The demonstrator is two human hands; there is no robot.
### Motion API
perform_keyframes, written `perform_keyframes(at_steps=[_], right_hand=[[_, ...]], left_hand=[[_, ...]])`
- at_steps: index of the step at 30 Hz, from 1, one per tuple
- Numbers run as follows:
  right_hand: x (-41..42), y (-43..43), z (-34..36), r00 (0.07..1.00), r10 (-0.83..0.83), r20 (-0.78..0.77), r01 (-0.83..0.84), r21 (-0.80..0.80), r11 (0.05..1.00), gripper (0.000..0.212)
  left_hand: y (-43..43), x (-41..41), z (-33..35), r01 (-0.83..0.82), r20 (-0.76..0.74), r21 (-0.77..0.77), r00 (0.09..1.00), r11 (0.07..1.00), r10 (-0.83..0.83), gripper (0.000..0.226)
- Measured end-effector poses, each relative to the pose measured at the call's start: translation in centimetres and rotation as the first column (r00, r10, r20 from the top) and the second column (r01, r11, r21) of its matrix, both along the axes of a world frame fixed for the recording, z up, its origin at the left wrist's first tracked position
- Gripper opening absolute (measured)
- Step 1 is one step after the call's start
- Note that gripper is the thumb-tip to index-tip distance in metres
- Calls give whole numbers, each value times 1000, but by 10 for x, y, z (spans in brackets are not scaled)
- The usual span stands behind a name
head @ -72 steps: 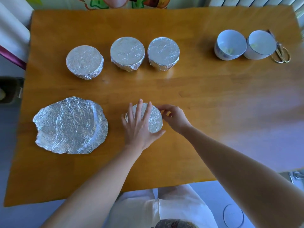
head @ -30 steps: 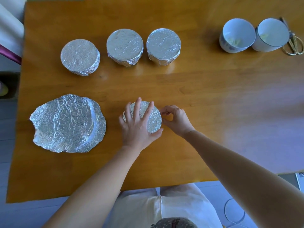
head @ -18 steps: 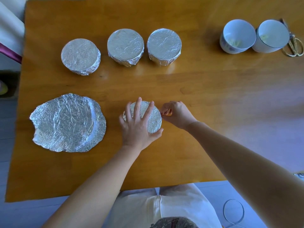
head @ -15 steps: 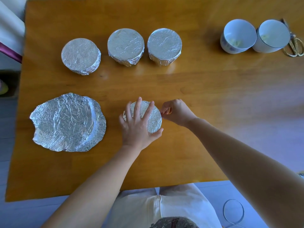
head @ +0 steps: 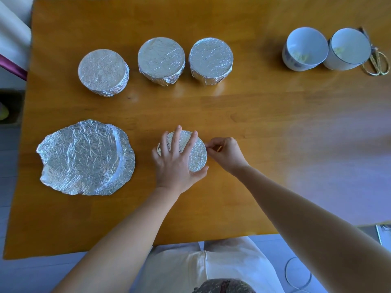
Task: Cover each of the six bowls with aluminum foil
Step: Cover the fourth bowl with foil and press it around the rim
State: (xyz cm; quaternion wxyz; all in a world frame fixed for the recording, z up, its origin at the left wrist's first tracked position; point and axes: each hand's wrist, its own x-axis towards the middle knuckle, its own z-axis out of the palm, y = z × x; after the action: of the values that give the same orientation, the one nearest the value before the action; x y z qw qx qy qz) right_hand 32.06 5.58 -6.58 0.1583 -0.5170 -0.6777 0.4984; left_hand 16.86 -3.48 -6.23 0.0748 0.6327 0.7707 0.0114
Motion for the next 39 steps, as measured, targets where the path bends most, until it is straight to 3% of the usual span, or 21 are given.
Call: perform_keyframes(at_steps=[8,15,20,30,35,39], right_hand=[[-4,-12,1,953,-260,-156,189,-367,911,15],[-3,-7,5,945,-256,-201,150,-427,892,38],[-4,-10,4,903,-353,-243,164,-565,808,25],[-4,-8,3,925,-331,-189,166,-581,797,31],[-5,-5,5,940,-298,-164,146,-597,789,33],[-7,-4,10,949,-273,-155,127,-606,785,32]], left_hand=[[0,0,0,5,-12,-13,1000,1000,-5,94],[1,0,0,-8,1,-24,1000,1000,8,94],[1,0,1,-7,7,-20,1000,1000,7,94],[1,-3,2,5,32,-33,999,999,-4,105],[1,-7,9,-2,124,-52,992,999,8,110],[-1,-17,13,-88,239,7,967,996,84,100]])
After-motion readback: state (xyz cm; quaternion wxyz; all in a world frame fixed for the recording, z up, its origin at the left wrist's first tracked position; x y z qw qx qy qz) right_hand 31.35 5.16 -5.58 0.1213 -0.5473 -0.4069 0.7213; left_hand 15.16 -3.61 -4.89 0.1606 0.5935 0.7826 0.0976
